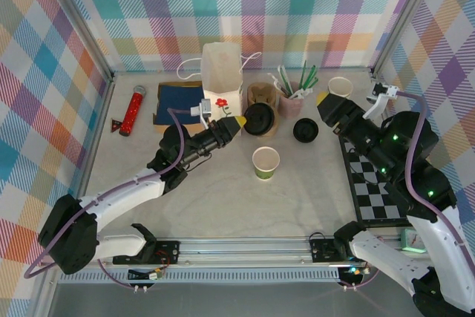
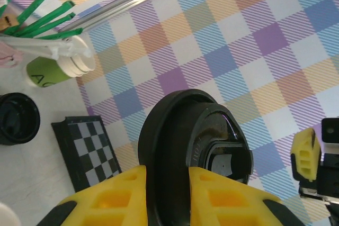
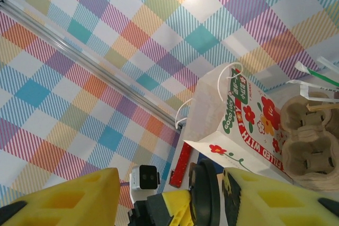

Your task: Pack the takeout coffee

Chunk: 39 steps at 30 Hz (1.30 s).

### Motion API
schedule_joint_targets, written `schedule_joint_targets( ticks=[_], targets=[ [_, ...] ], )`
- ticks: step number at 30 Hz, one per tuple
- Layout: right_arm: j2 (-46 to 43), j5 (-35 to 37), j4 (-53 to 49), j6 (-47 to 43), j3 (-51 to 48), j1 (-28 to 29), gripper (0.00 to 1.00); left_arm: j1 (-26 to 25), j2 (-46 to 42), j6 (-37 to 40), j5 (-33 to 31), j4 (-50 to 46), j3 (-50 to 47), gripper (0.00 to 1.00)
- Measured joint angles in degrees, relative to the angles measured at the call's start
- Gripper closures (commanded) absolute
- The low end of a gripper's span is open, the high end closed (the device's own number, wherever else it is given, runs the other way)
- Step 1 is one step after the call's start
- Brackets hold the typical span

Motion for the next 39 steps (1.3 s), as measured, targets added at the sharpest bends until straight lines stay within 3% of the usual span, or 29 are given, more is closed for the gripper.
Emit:
schedule_joint_targets(
  ticks=[16, 39],
  targets=[
    [0.00, 0.04, -0.48, 0.02, -1.84, 0.00, 0.47, -0.48, -0.55, 4.61, -1.55, -6.56, -2.80, 0.78],
    [-1.66, 2.84, -1.20, 0.00, -3.72, 0.00, 0.47, -3.58, 6.62, 8.68, -4.13, -9.60, -2.71, 0.79]
  ],
)
